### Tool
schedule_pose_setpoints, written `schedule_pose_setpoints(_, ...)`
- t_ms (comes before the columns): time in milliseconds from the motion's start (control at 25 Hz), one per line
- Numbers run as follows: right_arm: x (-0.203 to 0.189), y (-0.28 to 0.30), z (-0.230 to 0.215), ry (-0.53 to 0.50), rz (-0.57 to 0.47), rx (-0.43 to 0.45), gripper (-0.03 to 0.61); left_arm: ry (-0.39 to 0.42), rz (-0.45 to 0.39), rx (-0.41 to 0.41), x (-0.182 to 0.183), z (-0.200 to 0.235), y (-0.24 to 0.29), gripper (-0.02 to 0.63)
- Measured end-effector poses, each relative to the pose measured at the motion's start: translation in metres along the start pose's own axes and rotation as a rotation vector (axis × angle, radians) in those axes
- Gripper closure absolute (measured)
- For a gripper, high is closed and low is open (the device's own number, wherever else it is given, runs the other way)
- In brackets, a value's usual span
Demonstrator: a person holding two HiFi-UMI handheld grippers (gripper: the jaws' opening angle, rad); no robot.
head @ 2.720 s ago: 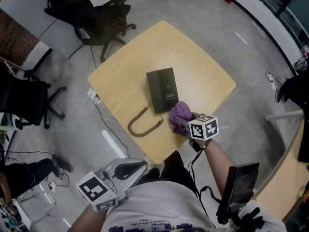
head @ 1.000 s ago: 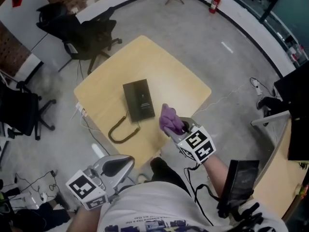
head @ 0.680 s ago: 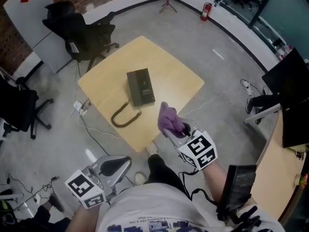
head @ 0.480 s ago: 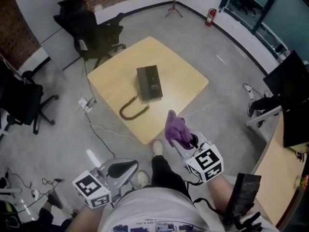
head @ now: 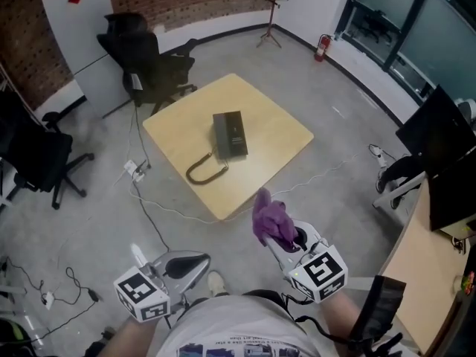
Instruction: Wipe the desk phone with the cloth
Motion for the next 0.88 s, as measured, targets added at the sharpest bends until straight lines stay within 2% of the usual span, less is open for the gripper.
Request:
schedule_pose_setpoints(120, -0.003, -0.019, 0.002, 0.022, -0.021, 0.019, 0.469, -0.004, -0.012, 0.014, -0.001, -0.013, 0.010, 0.606)
schedule_pose_setpoints(280, -0.008, -0.044, 0.007, -0.024, -0.031, 0.023, 0.468, -0.008, -0.022, 0.012, 0.001, -0.037, 0.024, 0.606)
schedule_pose_setpoints(640, -0.015, -0.102, 0.017, -0.051, -0.094, 0.038, 0.469, 0.020, -0.003, 0.020, -0.010, -0.090, 0.042, 0.606)
schedule_pose_setpoints(880, -0.023, -0.128, 0.030, -0.050, -0.107, 0.067, 0.469, 0.010, 0.013, 0.025, -0.022, -0.118, 0.046, 0.606)
Point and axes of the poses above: the fingertips, and each gripper's own axes: y forward along the fingers, z to its left, x out of its top, the point moved 3 cm from there along -y, backward along the fingers, and after that the axes turned 1 degree about -x, right-handed, at the moved point
